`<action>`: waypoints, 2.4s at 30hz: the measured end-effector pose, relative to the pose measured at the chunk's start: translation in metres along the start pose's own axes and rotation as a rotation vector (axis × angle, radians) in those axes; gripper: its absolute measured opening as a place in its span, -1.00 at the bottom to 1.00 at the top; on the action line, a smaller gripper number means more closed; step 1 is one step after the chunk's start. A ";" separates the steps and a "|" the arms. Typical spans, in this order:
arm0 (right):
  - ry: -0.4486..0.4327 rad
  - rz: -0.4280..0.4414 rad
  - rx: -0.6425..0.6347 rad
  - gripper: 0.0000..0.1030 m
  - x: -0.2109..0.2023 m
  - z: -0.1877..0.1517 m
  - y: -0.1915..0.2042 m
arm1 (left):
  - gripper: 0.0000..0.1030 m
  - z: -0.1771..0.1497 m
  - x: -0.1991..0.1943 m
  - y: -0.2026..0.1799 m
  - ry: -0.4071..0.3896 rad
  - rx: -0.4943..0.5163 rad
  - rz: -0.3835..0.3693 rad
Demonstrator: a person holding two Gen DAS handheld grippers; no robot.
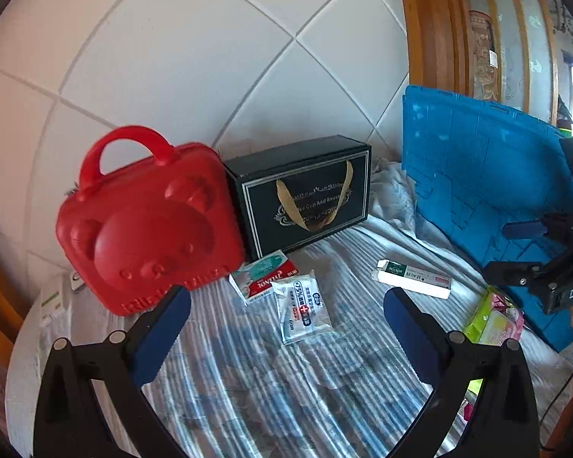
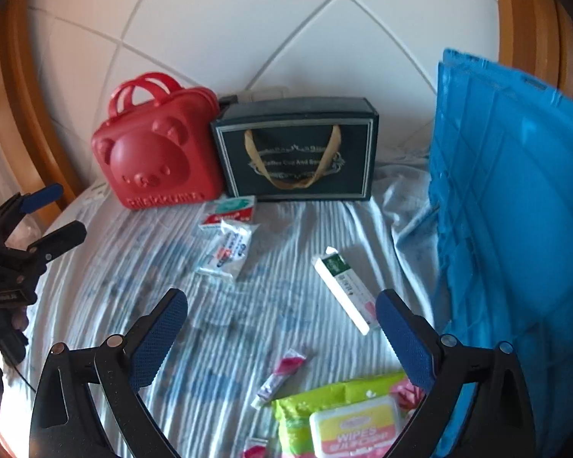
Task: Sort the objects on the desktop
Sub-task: 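Move both tools back down to the wipes packet and cream tube, then grasp the white sanitizer wipes packet with the left tool while the right tool grasps the green cream tube, then lift the wipes packet and cream tube over the blue bin and open both tools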
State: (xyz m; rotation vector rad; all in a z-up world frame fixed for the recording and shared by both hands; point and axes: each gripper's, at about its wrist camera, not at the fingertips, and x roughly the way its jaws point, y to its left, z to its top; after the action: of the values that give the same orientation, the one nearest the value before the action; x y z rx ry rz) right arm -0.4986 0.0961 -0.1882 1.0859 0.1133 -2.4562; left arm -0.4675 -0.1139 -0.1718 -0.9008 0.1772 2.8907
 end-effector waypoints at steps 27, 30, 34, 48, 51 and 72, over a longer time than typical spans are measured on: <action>0.378 -0.096 -0.062 0.05 0.200 -0.008 -0.082 | 0.76 -0.060 0.233 -0.003 0.369 -0.095 -0.114; 0.378 -0.110 -0.034 -0.04 0.200 -0.008 -0.083 | 0.56 -0.062 0.234 -0.004 0.353 -0.055 -0.096; 0.368 -0.121 0.008 -0.38 0.196 -0.010 -0.078 | 0.12 -0.060 0.229 -0.002 0.355 -0.050 -0.116; 0.252 -0.118 -0.068 -0.39 0.137 -0.022 -0.033 | -0.17 -0.052 0.151 0.004 0.265 -0.032 -0.114; 0.189 -0.100 -0.063 -0.38 0.110 -0.012 -0.022 | -0.17 -0.038 0.124 0.004 0.214 0.002 -0.088; -0.378 -0.179 -0.004 -0.38 -0.208 0.010 0.023 | -0.17 0.094 -0.091 -0.095 -0.228 0.197 -0.161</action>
State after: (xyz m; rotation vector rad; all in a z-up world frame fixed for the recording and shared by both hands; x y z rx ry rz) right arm -0.3735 0.1492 -0.0293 0.6149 0.1001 -2.7728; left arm -0.4323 -0.0127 -0.0500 -0.5229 0.3439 2.7387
